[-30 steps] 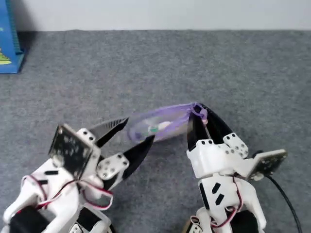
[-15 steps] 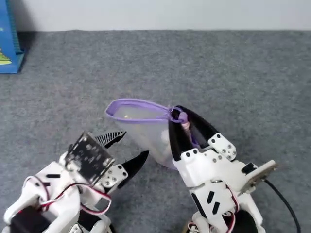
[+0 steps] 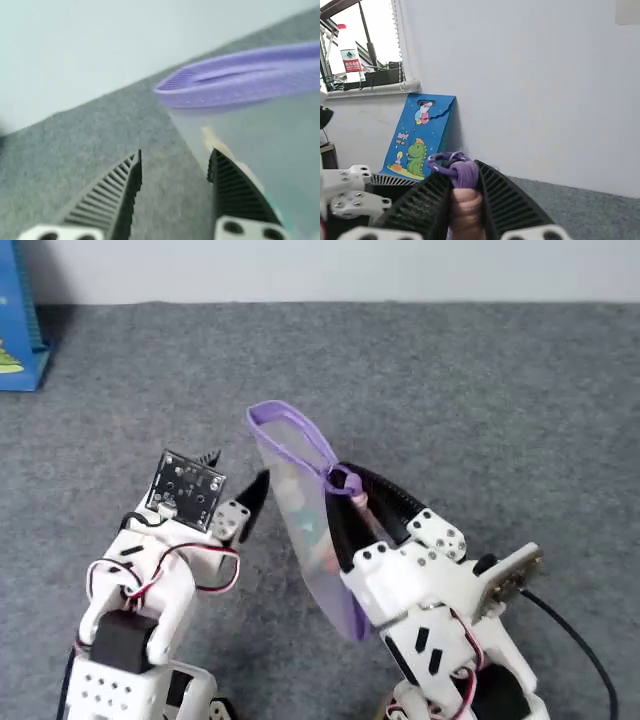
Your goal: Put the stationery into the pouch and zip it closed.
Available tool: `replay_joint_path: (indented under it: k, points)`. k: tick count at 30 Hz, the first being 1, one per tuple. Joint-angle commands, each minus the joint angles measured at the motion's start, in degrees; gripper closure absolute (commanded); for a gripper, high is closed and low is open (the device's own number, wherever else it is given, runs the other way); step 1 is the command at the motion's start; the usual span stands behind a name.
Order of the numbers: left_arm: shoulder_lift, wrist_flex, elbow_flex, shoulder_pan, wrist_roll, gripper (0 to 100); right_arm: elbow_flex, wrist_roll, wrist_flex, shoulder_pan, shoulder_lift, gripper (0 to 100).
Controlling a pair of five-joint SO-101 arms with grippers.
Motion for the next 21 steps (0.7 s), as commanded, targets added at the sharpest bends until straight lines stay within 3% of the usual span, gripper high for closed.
replay_joint_path:
  k: [1, 6, 10, 17, 21]
  points:
    - [-0.35, -12.48, 2.86, 0.62, 1.58, 79, -7.74, 0.62, 9.36, -3.91, 1.10, 99.1]
    - [-0.35, -20.75, 6.29, 5.01, 8.00, 79, -13.54, 2.11, 20.53, -5.85, 1.27, 99.1]
    - [-0.79, -17.58, 5.23, 5.89, 8.79, 79, -15.74, 3.08, 25.89, -5.67, 1.19, 99.1]
    - [-0.88, 6.95, -6.46, 5.19, 5.45, 79, -16.18, 2.73, 27.65, -5.67, 0.84, 99.1]
    - [-0.88, 19.60, -14.81, 5.19, 3.78, 72, -16.18, 2.81, 26.86, -5.67, 1.19, 99.1]
